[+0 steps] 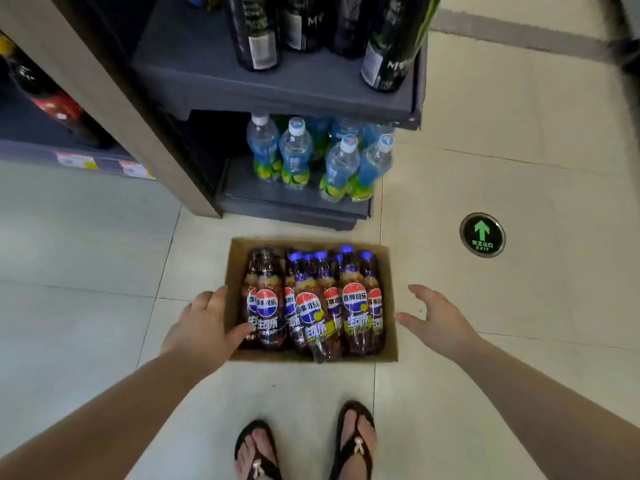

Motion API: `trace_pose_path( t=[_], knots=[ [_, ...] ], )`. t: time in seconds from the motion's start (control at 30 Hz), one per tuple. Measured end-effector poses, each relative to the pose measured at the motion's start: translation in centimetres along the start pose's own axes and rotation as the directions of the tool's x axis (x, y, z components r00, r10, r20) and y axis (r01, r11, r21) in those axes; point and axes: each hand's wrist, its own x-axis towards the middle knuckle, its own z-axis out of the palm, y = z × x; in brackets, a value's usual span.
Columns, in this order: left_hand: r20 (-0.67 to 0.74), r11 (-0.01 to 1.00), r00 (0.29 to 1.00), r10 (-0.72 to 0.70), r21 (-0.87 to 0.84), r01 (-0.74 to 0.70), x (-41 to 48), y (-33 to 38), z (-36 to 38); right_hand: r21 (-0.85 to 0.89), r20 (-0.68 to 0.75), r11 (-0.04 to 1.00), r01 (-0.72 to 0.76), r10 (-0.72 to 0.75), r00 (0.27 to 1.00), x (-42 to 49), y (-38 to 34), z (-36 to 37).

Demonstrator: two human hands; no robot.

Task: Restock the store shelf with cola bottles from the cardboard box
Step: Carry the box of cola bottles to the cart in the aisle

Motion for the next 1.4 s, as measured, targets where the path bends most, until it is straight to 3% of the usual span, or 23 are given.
trace_pose_path(
  t=[0.4,0.6,0.73,0.93,1.4],
  knots=[
    [-0.086,0.98,0.98,-0.182,-0.1,0.173,12.7,-4.0,11.5,0.135,-0.007,0.985,-0.11,0.112,0.994,13.9,6.8,10.0],
    [-0.13,0.916,0.958,-0.255,-0.35,0.196,16.0,-4.6,14.0,0.265,-0.043,0.952,-0.152,0.169,0.985,17.1,8.8,12.5],
    [-0.196,0.886,0.932,-0.305,-0.418,0.203,16.6,-4.9,14.4,0.396,-0.047,0.908,-0.14,0.172,0.984,17.7,9.2,13.7],
    [-0.114,0.729,0.906,-0.407,-0.638,0.247,17.5,-4.1,14.7,0.606,-0.061,0.786,-0.124,0.201,0.978,18.3,9.0,14.9],
    [-0.227,0.78,0.871,-0.436,-0.578,0.24,15.5,-4.2,15.1,0.537,-0.216,0.837,-0.102,0.254,0.943,16.6,8.0,15.0]
  ],
)
